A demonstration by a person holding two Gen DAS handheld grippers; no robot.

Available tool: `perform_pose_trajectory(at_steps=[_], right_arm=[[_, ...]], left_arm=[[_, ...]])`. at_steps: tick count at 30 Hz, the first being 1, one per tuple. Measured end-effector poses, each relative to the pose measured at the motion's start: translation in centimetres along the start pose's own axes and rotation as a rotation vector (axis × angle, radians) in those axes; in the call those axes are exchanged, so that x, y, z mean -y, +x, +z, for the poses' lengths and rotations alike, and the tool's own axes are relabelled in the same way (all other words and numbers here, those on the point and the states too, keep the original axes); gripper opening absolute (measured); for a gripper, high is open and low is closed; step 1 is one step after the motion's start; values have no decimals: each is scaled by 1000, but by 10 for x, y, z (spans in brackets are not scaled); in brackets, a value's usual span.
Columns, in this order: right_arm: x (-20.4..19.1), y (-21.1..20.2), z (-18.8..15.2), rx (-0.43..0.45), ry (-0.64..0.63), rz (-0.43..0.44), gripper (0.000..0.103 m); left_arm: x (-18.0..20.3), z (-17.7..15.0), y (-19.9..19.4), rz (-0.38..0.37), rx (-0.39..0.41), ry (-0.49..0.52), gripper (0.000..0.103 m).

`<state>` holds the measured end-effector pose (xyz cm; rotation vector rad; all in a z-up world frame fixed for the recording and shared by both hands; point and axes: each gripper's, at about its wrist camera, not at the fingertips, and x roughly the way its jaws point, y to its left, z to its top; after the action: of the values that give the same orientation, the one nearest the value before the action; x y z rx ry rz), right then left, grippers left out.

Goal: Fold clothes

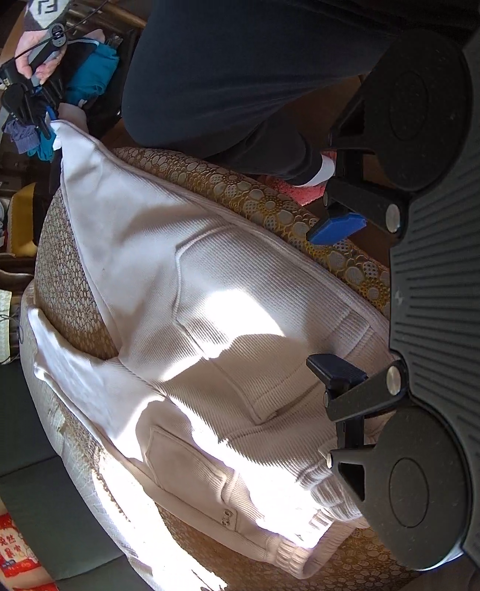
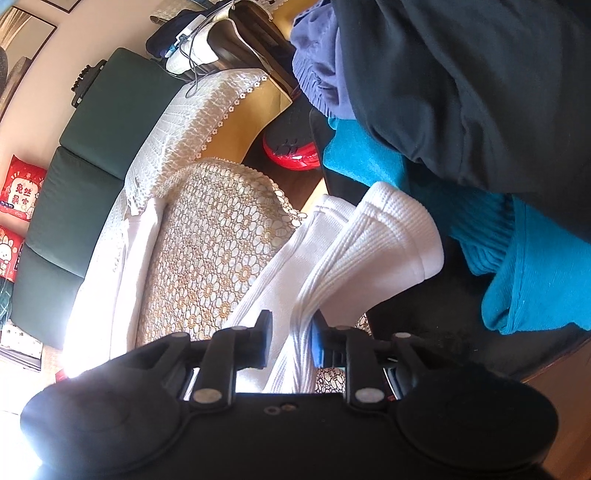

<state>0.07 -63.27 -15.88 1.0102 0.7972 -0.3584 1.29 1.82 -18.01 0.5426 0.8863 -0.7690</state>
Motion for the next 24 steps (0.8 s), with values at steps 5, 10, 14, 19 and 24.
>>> perform_pose_trajectory(at_steps=[5, 10, 14, 19, 24], right_arm=[[-2, 0, -3, -16, -7, 7, 103], [-6, 1, -10, -61, -20, 41, 103], [-14, 0, -24, -111, -46, 81, 103], [-17, -1, -50, -174, -19, 68, 103], [-11, -21, -62, -118, -16, -38, 103]], left_arm=[[3, 1, 7, -11, -3, 32, 62], [-3, 5, 6, -6, 2, 19, 29], [-6, 9, 5, -7, 11, -14, 16], [-16, 9, 0, -25, 31, -96, 14], [-21, 10, -3, -31, 43, -135, 14]])
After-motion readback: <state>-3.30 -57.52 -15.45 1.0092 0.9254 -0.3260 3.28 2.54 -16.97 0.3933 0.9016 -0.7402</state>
